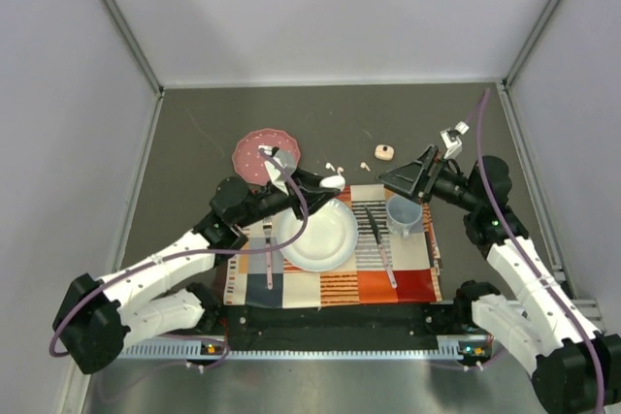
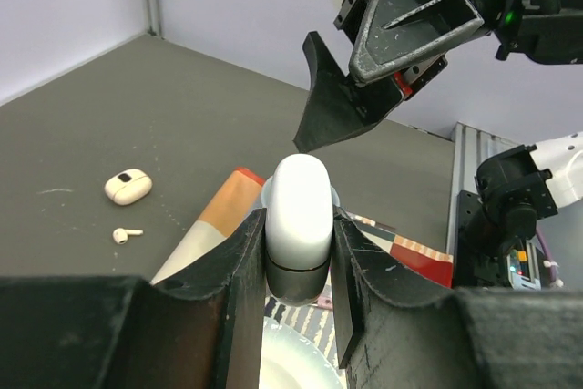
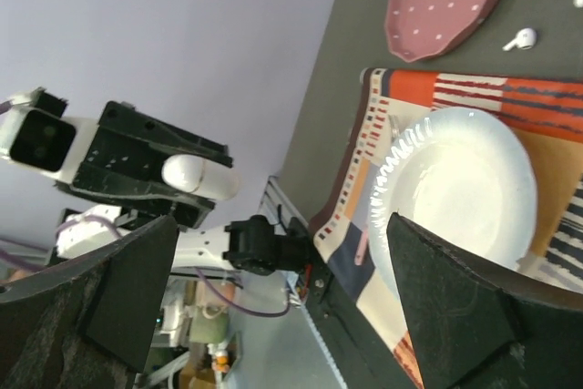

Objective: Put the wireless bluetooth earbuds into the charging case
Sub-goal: Pass from the left arm to the right

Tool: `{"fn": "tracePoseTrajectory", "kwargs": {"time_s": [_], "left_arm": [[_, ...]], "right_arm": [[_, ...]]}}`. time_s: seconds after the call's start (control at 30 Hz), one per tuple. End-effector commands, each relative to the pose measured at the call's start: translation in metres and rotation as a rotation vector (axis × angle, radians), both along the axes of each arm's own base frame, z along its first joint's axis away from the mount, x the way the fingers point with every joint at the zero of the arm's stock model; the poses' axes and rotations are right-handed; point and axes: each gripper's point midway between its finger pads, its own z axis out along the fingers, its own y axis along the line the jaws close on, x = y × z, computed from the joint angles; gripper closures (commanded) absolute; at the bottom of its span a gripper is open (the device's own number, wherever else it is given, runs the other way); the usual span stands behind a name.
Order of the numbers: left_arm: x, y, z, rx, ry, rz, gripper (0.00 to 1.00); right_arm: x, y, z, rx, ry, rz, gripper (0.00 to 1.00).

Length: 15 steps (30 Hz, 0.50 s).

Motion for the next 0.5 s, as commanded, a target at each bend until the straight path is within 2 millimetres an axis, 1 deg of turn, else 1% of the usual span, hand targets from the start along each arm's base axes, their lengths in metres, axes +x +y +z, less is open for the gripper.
{"fn": "tracePoseTrajectory", "kwargs": {"time_s": [0.0, 0.03, 0.07, 0.1, 0.17, 0.23, 0.27, 0.33, 0.37, 0.4, 0.47], "left_arm": [[-0.005, -0.014, 0.032, -0.06, -0.076, -0.091, 1.0], [-0.006, -0.016, 0.035, -0.07, -0.086, -0.107, 1.0], [-0.009, -0.019, 0.035, -0.068, -0.089, -0.14, 1.0], [-0.01, -0.023, 0.032, -0.068, -0.071, -0.155, 1.0], [-0.013, -0.025, 0.035, -0.086, -0.08, -0.184, 1.0], [-0.015, -0.027, 0.033, -0.097, -0.072, -0.202, 1.0], [-0.016, -0.028, 0.035, -0.102, -0.077, -0.209, 1.0], [-0.017, -0.028, 0.035, -0.104, -0.077, -0.211, 1.0], [-0.017, -0.028, 0.034, -0.101, -0.075, -0.21, 1.0], [-0.017, -0.026, 0.035, -0.102, -0.081, -0.205, 1.0], [-0.016, -0.025, 0.032, -0.099, -0.079, -0.195, 1.0]], "right_arm": [[-0.013, 0.005, 0.036, 0.153, -0.086, 0.06, 0.03], [-0.014, 0.005, 0.033, 0.176, -0.053, 0.06, 0.04], [-0.015, 0.006, 0.037, 0.192, -0.074, 0.062, 0.04], [-0.015, 0.006, 0.037, 0.202, -0.068, 0.061, 0.04], [-0.015, 0.008, 0.036, 0.215, -0.047, 0.06, 0.04], [-0.018, 0.015, 0.039, 0.223, -0.041, 0.078, 0.04], [-0.016, 0.016, 0.038, 0.228, -0.031, 0.069, 0.04], [-0.019, 0.023, 0.037, 0.239, -0.001, 0.086, 0.04], [-0.019, 0.026, 0.036, 0.242, 0.015, 0.085, 0.04], [-0.017, 0.03, 0.029, 0.234, 0.059, 0.086, 0.04], [-0.02, 0.039, 0.03, 0.233, 0.081, 0.113, 0.04]]}}
